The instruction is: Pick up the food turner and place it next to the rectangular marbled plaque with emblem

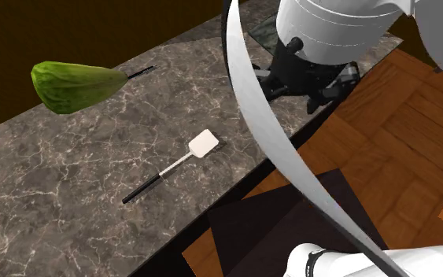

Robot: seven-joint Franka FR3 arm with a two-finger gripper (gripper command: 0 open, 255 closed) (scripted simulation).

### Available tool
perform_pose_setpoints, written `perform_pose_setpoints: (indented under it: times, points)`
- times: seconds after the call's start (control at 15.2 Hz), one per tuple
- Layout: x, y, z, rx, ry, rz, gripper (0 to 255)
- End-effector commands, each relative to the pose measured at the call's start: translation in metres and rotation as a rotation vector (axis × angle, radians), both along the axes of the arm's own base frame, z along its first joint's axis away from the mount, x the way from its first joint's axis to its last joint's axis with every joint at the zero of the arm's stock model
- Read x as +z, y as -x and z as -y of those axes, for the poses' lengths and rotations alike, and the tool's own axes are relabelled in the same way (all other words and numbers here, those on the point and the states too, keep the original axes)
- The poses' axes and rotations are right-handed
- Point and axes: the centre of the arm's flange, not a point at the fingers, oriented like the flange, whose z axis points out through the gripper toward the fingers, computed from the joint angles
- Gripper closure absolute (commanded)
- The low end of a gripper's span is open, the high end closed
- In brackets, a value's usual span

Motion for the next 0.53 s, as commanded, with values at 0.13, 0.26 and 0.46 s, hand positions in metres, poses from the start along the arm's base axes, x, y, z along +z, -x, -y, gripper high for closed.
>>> perform_pose_setpoints:
  times: [0.13, 0.26, 0.46]
  points:
    - [-0.034, -0.002, -0.036, -0.152, -0.036, -0.023, 0]
    - [-0.05, -0.004, -0.055, -0.224, -0.053, -0.034, 0]
    - [-0.074, -0.011, -0.083, -0.333, -0.079, -0.052, 0]
